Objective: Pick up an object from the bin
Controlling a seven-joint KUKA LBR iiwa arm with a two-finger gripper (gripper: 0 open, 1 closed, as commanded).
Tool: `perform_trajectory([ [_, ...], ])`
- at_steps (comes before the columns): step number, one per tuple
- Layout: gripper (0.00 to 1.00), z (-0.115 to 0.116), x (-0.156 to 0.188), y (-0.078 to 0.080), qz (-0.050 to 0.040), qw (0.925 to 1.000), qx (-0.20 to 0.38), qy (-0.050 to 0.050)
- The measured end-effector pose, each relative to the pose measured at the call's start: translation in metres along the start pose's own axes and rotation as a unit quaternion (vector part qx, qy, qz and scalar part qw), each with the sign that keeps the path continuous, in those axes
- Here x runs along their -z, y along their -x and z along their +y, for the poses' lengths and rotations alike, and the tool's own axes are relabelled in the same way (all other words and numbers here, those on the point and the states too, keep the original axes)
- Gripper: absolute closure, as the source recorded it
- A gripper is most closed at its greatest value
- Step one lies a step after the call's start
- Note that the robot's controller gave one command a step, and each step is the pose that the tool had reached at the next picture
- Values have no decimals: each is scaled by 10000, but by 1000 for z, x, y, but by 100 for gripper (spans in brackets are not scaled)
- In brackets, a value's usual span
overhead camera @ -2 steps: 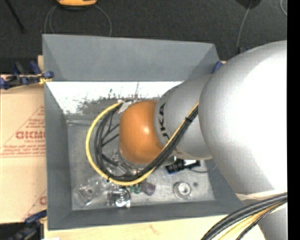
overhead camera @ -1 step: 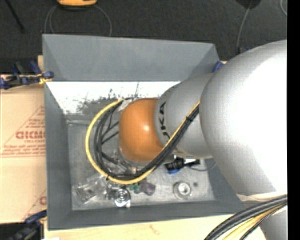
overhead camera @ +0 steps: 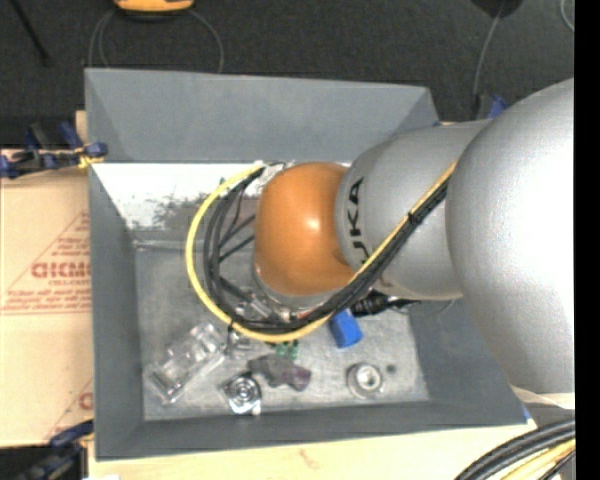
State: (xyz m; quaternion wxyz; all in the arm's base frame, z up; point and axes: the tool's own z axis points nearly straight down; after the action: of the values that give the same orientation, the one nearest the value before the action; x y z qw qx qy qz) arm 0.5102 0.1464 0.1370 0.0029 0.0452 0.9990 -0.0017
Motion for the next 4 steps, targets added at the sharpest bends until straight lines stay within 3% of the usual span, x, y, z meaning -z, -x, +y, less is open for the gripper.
perform_trajectory([
  [1, 0, 3, -2, -2, 21, 10000, 2, 12],
  [2, 0, 28, -59, -3, 34, 9983, -590, 6],
  [4, 0, 19, -63, 6, 15, 9990, -453, 47],
])
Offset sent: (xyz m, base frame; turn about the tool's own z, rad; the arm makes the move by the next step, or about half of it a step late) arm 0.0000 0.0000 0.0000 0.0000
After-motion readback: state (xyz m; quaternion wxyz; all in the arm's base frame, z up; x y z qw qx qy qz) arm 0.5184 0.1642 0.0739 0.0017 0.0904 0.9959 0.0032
